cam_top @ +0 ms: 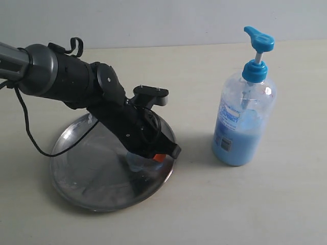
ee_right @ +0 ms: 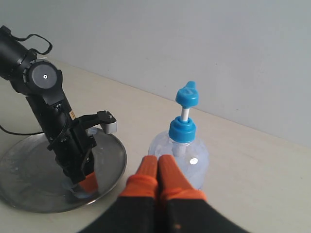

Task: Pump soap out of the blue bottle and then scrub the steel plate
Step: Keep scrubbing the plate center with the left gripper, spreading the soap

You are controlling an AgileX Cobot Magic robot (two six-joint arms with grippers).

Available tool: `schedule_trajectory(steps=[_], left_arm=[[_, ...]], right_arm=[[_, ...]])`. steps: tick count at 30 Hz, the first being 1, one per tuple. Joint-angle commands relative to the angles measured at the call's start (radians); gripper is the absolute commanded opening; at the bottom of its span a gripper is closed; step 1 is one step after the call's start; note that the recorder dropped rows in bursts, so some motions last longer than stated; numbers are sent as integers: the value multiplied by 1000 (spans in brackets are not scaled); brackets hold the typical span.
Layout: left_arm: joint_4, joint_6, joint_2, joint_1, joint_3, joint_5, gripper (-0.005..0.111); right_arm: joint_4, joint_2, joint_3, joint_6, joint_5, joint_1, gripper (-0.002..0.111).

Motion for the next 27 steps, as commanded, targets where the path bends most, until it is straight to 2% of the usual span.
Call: schedule_trajectory(steps=[1,7,15,27], left_arm=[[42,1,18,4,2,-9,0],[81,-32,18,37,2,-13,0],[115,-64,18,87,2,60,0],[128,-101,18,96,2,159,0]], right_arm=[[-4,-6,8,0,-16,-1,0],[-4,-6,8,0,-16,-1,0],[-4,-6,8,0,-10,-1,0],[-4,-6,8,0,-6,-1,0]])
